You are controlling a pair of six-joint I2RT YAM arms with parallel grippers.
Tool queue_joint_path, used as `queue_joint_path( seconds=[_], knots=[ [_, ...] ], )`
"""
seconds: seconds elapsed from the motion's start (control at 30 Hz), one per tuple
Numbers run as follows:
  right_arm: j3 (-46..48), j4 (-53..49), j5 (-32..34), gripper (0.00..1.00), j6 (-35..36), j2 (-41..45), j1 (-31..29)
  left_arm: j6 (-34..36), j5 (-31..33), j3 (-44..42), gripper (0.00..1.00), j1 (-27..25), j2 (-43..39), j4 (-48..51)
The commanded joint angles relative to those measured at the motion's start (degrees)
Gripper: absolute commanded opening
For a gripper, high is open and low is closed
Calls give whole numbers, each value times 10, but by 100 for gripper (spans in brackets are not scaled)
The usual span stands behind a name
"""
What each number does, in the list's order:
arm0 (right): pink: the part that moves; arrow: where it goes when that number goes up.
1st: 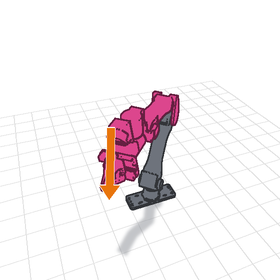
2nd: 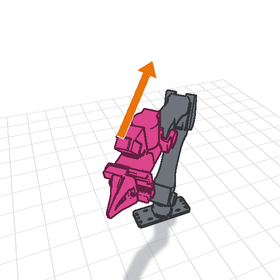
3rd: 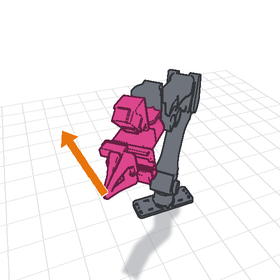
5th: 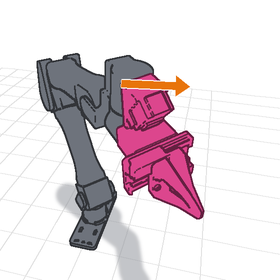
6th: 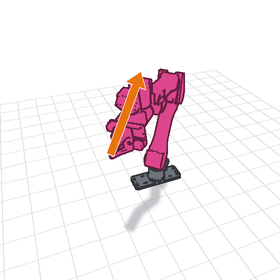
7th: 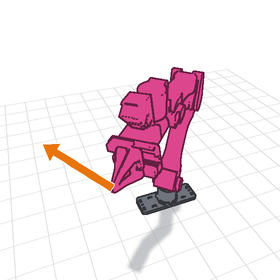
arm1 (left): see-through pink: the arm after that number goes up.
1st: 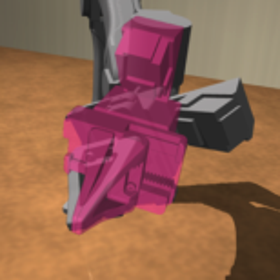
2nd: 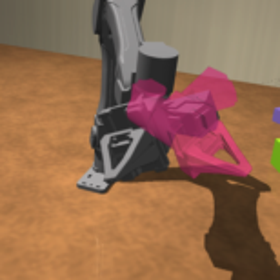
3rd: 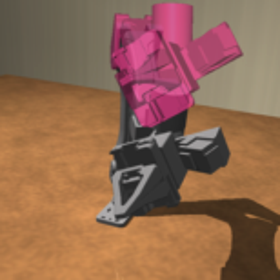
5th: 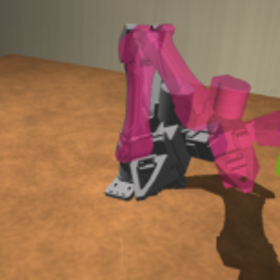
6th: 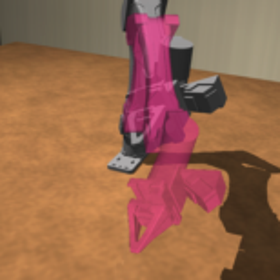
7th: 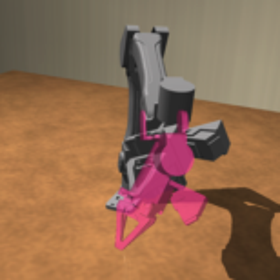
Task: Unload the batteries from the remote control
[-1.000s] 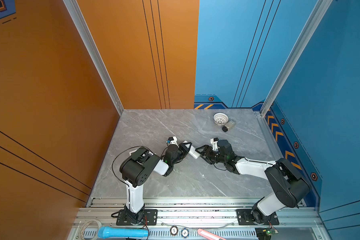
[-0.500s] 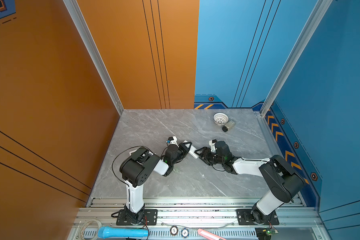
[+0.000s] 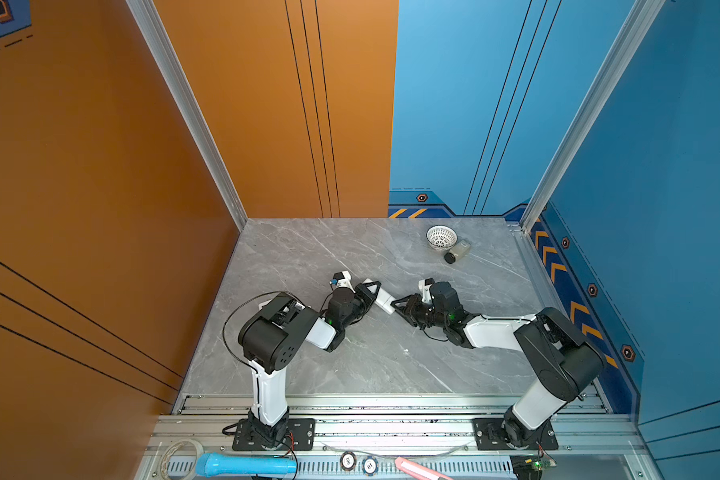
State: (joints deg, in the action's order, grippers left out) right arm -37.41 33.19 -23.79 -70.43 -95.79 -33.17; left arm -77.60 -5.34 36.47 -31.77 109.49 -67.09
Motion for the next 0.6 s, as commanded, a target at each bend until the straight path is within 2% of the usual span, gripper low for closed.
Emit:
queue_joint_path(
  seconds=[0.0,0.07,0.1,0.13,0.2,0.3,0.57],
  knots=[
    [23,8,9,29,5,11,-4,5,-3,-9,0,1,-15,-19],
    [28,12,10,31,5,14,-6,5,-5,-6,0,3,-14,-19],
    [29,19,9,40,5,14,-6,4,-7,-5,0,1,-13,-20],
    [29,26,9,53,4,14,-7,4,-7,-5,0,0,-11,-20],
    [25,38,9,62,5,13,-9,2,-7,-3,0,-1,-9,-24],
    [21,47,16,67,3,11,-9,1,-10,-2,0,-2,-7,-27],
    [3,90,14,68,-23,-29,-11,-2,-12,-1,0,-6,-5,-34]
  ],
)
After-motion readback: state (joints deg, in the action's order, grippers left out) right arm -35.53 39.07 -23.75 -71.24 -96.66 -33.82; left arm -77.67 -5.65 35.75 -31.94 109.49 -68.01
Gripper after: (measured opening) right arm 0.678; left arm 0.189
